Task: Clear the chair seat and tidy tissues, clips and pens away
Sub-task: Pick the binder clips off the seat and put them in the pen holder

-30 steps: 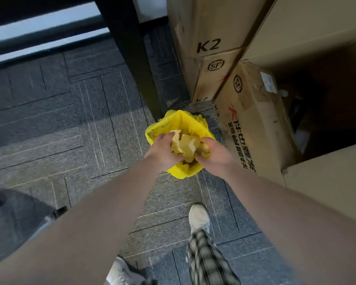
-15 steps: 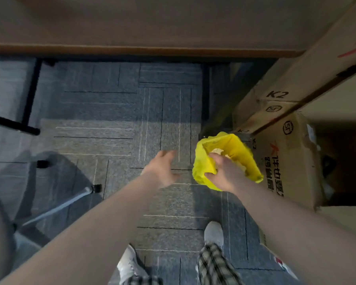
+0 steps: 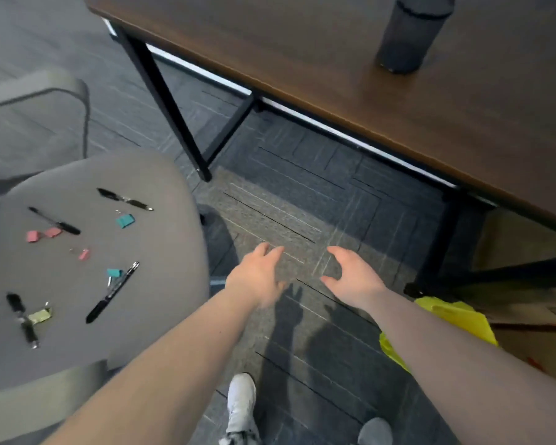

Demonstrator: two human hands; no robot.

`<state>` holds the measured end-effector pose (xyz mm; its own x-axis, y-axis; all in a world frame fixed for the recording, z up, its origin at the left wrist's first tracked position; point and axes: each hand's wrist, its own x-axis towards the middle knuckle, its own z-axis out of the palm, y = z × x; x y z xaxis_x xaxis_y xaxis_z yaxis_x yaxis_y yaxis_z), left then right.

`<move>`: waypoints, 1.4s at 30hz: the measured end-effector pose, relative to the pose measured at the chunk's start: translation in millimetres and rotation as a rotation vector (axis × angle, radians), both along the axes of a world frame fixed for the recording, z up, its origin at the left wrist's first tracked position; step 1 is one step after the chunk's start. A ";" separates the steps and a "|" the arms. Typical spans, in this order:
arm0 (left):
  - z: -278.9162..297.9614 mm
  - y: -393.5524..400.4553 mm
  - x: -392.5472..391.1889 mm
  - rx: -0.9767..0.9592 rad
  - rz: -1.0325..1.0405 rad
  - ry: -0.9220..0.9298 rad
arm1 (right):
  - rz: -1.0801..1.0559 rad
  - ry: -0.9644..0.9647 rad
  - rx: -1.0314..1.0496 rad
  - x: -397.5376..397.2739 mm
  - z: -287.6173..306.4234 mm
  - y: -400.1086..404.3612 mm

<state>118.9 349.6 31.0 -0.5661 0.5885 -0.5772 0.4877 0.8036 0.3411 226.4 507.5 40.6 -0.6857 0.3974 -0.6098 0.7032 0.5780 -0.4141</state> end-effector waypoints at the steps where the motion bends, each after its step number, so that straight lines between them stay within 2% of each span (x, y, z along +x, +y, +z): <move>1: 5.3 -18.0 -11.6 0.000 0.018 -0.003 | 0.028 0.005 0.001 -18.0 6.2 -15.2; 10: 30.9 -174.3 -112.2 -0.032 0.218 0.059 | 0.283 0.064 -0.003 -162.9 33.2 -160.4; 17: 13.0 -258.7 -146.5 -0.144 0.485 0.088 | 0.479 0.087 0.087 -238.7 8.6 -227.8; 23: -26.4 -313.7 -153.4 -0.298 0.729 0.061 | 0.654 0.171 0.117 -293.3 -36.0 -260.3; 29: -54.9 -333.7 -160.5 -0.356 0.967 -0.069 | 0.785 0.070 0.142 -330.8 -60.7 -283.2; 37: -67.5 -327.9 -163.6 -0.304 1.099 -0.013 | 0.866 0.052 0.257 -343.4 -81.0 -286.4; 40: -68.7 -325.4 -160.8 -0.326 1.078 0.015 | 0.861 0.047 0.148 -343.7 -79.4 -287.9; 42: -63.7 -323.1 -162.5 -0.385 1.077 -0.041 | 0.858 0.056 0.060 -339.5 -75.6 -290.1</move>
<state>-43.5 26.5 -32.7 -0.6458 -0.4110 -0.6435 -0.5235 0.8518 -0.0187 -113.1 217.4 -35.0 -0.7921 -0.2420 -0.5604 -0.0079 0.9220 -0.3871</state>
